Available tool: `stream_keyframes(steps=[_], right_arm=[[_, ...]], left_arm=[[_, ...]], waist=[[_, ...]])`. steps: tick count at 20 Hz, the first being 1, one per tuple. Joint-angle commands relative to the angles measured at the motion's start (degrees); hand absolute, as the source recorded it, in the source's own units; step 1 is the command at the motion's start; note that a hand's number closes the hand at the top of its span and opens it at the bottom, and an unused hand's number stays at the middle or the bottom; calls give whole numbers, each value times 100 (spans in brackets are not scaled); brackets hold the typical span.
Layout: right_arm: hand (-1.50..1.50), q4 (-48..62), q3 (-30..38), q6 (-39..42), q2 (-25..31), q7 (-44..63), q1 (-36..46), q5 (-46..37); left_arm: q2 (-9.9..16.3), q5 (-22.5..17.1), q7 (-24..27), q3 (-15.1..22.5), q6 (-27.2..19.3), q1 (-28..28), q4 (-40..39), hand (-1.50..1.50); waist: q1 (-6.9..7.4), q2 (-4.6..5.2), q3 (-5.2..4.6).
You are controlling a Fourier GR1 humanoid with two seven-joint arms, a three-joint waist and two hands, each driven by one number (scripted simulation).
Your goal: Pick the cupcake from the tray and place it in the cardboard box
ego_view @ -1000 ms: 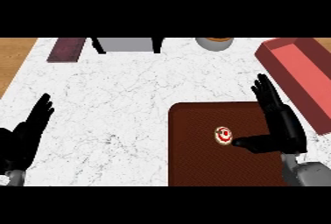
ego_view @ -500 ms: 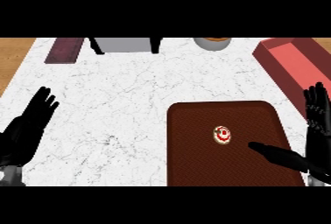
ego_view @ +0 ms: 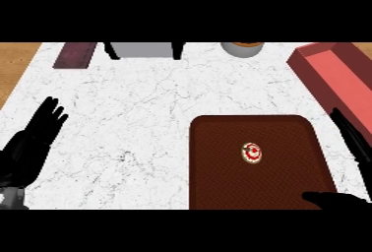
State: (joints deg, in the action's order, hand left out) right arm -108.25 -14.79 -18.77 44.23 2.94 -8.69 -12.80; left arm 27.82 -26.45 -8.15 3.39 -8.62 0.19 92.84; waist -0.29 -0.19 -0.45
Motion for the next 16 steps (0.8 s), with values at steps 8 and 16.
stream_keyframes(steps=[8, 16], right_arm=[[-150, -937, -1163, 2182, 296, 4355, 1532, -649], [-150, -757, -1384, 3136, -927, 6024, 2536, -293]], left_arm=[[-158, 60, -167, 82, 10, -199, 6, 0], [-352, 263, -123, -18, 95, -41, 17, 0]], waist=[[185, 38, 25], [60, 14, 40]])
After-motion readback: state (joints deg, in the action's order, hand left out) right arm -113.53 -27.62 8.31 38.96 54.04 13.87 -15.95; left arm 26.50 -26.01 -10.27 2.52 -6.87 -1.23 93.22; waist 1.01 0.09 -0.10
